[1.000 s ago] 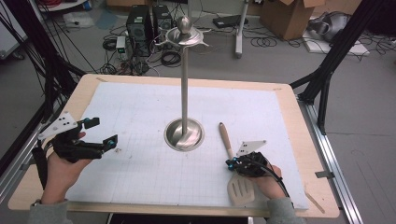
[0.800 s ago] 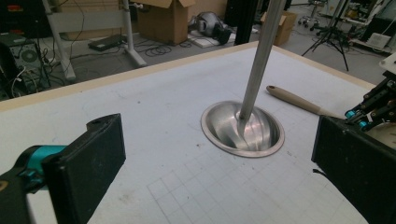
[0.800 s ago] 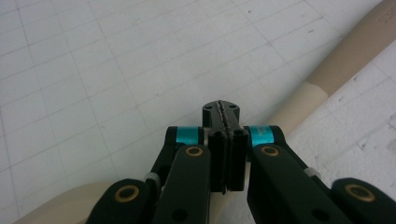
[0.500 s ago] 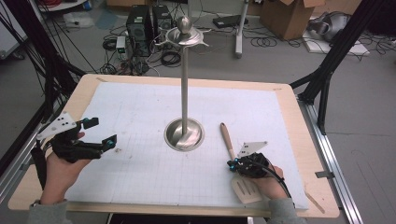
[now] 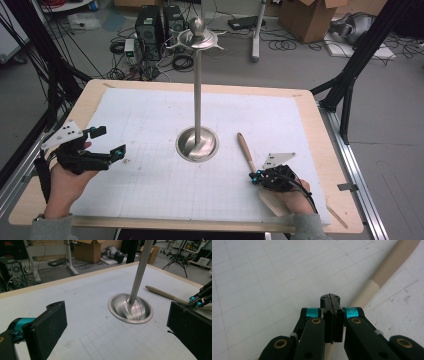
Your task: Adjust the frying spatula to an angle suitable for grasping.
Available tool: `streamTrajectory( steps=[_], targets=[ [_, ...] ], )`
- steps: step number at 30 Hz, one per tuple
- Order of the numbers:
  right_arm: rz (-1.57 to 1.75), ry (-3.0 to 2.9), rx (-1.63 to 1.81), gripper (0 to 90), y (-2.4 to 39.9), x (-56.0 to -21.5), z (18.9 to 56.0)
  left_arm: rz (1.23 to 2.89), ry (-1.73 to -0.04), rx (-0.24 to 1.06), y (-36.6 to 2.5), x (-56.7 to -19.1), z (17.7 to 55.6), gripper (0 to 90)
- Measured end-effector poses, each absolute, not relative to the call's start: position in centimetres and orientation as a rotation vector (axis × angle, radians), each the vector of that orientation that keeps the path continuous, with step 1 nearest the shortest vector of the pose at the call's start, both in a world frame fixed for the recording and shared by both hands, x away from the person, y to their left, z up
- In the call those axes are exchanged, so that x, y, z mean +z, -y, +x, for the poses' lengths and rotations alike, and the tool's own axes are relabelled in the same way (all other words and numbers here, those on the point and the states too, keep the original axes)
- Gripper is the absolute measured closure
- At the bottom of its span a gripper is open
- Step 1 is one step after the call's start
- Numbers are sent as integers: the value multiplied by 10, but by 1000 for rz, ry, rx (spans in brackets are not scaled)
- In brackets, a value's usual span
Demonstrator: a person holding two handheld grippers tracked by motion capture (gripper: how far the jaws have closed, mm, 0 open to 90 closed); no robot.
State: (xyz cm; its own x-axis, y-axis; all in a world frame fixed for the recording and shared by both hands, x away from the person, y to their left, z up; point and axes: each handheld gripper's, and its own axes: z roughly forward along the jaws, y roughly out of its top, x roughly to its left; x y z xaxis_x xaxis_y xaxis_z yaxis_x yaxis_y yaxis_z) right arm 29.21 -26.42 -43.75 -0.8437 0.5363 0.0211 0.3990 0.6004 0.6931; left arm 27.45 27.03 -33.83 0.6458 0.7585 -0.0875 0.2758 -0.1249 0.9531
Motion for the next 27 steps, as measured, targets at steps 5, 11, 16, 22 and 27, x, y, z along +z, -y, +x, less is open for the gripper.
streamTrajectory(
  steps=[5, 11, 16, 22, 27],
  targets=[
    [792, -2633, 1083, 900, 268, -438, 291, 1696, -851, 514, -270, -339, 274, 33],
    [816, -2622, 1093, 900, 279, -438, 289, 1685, -854, 520, -271, -338, 274, 33],
    [831, -2617, 1092, 900, 286, -438, 289, 1696, -852, 516, -271, -339, 275, 33],
    [839, -2611, 1082, 900, 291, -438, 289, 1705, -854, 513, -269, -340, 276, 33],
    [856, -2603, 1065, 900, 297, -437, 289, 1700, -857, 513, -269, -340, 276, 33]
  ],
)
